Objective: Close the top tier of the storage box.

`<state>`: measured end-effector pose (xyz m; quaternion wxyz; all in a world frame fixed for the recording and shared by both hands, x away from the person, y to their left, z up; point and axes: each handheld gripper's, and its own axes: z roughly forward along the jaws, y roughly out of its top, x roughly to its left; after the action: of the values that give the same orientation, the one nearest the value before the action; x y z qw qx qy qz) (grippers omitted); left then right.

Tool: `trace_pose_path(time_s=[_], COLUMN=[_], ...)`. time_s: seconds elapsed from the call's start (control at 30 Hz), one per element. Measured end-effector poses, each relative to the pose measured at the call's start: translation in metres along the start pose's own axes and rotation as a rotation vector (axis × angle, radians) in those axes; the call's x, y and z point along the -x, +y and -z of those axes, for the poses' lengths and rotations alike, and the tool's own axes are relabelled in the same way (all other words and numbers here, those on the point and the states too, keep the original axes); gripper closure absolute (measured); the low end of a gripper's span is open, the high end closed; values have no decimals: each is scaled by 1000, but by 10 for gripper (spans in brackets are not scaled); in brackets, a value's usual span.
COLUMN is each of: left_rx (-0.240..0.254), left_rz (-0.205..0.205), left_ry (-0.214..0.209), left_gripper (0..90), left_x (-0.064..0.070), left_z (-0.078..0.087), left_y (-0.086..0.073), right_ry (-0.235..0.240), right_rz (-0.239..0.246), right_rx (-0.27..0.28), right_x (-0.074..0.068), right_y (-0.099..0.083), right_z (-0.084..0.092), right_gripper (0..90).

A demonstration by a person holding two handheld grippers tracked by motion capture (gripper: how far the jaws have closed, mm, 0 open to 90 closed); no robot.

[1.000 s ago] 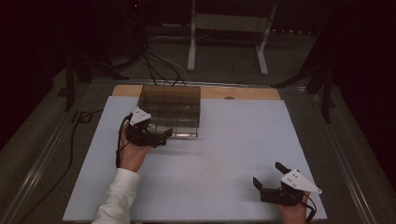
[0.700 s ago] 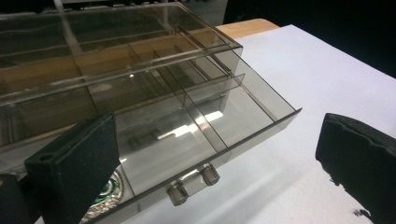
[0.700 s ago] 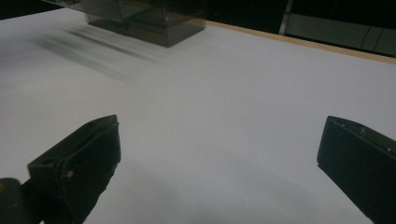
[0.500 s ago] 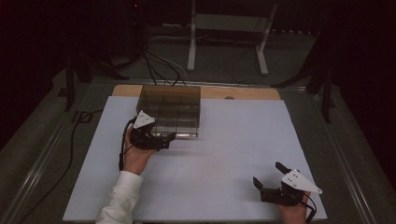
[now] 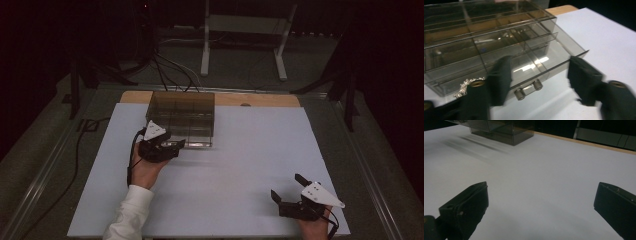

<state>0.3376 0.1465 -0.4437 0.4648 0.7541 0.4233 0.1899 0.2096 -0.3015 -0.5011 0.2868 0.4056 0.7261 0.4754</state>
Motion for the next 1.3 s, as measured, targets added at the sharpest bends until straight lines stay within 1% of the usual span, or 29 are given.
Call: trace_pose_path(time_s=[0.07,0.13,0.2,0.27,0.33,0.4,0.57,0.73,1.07,1.3], left_rx=[11,12,6,-4,-26,-40,-55,-60,-79,-90], left_rz=[4,4,-2,-6,-12,-18,-25,-22,-21,-27], left_ry=[-14,-16,-8,-22,-31,-28,-19,-8,9,31], left_gripper=[577,658,723,812,863,900,900,900,900,900], left_x=[-1,-1,0,0,0,1,1,-1,-6,-11], left_z=[2,3,4,4,2,1,-1,-1,0,0], left_y=[0,0,-1,-1,-2,-4,-7,-10,-17,-21], right_ry=[0,-2,-1,-1,-1,-1,-1,-1,1,1], right_rz=[-3,-3,-3,-3,-2,-2,-3,-2,-2,-1], right_rx=[-1,-1,0,-1,-1,-1,-1,-2,-3,-4], right_x=[0,1,1,0,0,0,0,0,0,0], right_y=[0,0,0,0,0,0,0,0,0,-1], right_z=[0,0,0,0,0,0,0,0,0,-1], right_gripper=[0,0,0,0,0,0,0,0,0,0])
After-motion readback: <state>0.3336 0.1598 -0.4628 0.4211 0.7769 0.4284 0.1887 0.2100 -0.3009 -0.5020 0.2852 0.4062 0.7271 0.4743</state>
